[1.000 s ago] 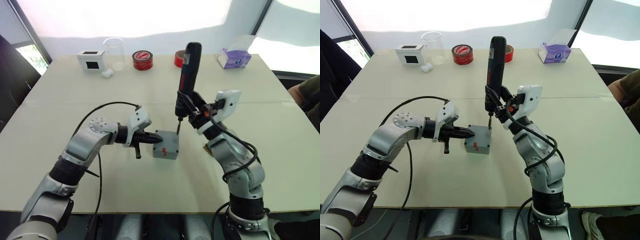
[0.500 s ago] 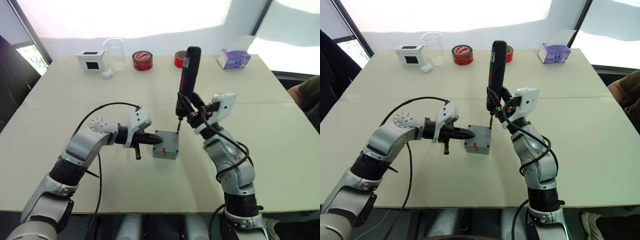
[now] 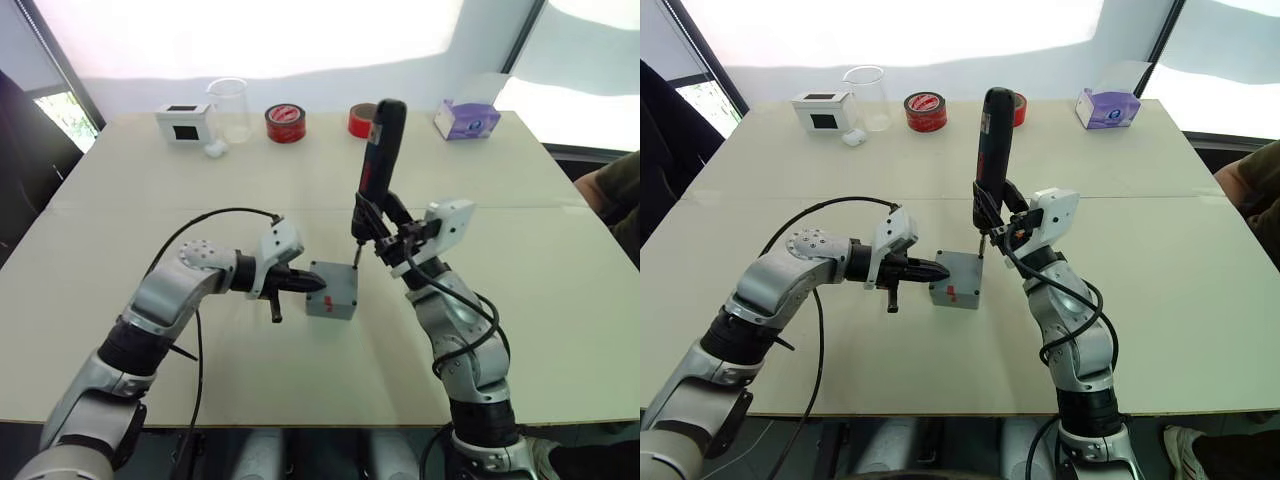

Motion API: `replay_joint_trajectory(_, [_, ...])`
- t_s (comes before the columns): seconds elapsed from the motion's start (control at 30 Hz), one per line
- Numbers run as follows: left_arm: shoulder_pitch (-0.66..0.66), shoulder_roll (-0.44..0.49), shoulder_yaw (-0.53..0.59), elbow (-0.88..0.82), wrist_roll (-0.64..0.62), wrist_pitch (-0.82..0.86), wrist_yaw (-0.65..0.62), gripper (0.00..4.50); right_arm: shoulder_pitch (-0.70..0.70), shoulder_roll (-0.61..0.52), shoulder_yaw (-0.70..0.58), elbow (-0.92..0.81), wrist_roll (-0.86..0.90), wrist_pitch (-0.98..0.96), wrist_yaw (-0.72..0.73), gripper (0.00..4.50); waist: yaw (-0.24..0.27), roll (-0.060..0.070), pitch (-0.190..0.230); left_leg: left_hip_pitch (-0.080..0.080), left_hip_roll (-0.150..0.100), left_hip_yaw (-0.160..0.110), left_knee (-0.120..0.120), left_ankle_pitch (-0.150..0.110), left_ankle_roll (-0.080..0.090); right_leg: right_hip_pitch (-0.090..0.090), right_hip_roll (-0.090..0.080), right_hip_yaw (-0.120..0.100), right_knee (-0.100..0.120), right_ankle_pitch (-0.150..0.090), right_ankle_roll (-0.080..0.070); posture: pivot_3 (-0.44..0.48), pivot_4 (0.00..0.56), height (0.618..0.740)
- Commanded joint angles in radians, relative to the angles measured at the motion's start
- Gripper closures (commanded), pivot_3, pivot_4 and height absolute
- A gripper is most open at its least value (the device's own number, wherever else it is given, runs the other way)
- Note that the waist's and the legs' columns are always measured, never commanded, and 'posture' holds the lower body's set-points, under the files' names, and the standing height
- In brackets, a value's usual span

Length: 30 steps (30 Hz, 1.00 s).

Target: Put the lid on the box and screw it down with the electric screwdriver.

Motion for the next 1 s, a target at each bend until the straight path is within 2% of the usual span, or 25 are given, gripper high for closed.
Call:
replay_joint_trajectory(0.03, [0.015,0.009,-0.015,0.002,0.025,0.003,0.002,4.5,0.063,-0.063,0.067,0.027,-0.047,0.088,0.034,2.76,-0.001,0.0,-0.001,0.002,0.0,0.0,0.0,0.0,0.0,0.002,0.0,0.0,0.0,0.0,0.0,0.0,0.15,0.74])
replay_joint_trajectory(0.2, [0.015,0.005,-0.016,0.007,0.033,0.0,-0.001,4.5,0.078,-0.086,0.08,0.033,-0.047,0.133,0.033,2.76,0.0,-0.006,-0.005,0.017,0.001,0.0,-0.003,-0.002,0.002,0.017,0.0,-0.001,-0.002,-0.006,-0.001,0.0,0.15,0.74])
replay_joint_trajectory(1.0, [0.025,-0.018,-0.02,0.016,0.053,-0.003,0.0,4.5,0.085,-0.111,0.047,0.007,-0.035,0.153,0.046,2.76,0.001,-0.01,-0.022,0.021,0.0,-0.001,-0.013,-0.002,0.002,0.017,-0.004,-0.001,-0.004,-0.008,-0.003,0.0,0.15,0.74])
